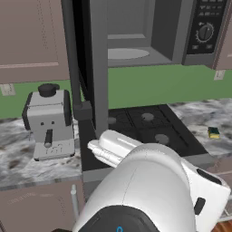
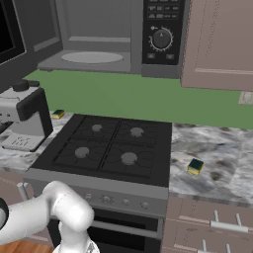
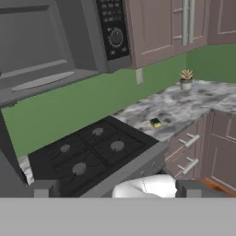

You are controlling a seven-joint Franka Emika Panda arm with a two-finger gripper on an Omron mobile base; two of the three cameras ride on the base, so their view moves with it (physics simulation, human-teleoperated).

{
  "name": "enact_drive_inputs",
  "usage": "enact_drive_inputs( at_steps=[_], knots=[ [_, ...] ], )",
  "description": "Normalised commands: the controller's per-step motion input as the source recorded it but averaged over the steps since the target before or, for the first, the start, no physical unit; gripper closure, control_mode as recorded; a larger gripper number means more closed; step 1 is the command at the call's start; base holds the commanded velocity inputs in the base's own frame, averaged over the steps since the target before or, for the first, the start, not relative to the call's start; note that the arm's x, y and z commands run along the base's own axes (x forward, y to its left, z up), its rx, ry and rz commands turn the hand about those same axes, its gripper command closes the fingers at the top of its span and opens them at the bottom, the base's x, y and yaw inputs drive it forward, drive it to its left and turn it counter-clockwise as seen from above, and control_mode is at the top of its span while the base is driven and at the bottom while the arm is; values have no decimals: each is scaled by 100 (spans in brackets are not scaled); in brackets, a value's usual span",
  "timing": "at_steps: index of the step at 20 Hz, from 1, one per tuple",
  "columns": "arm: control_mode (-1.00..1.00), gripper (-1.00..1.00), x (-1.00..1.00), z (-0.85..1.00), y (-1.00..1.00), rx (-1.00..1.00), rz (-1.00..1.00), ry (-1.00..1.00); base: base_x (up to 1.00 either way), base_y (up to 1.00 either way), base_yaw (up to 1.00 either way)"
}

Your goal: Place the sponge inside the microwave to prepare for sanitizing.

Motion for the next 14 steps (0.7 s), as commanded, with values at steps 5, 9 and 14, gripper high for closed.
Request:
enact_drive_inputs(
  at_steps=[5, 9, 14],
  knots=[
    [-100, -100, -6, 4, -90, 51, 32, 11, 0, 0, 0],
    [-100, -100, -7, 0, -77, 64, 29, 23, 0, 0, 0],
    [-100, -100, 0, 0, -75, 71, 29, 36, 0, 0, 0]
  ],
)
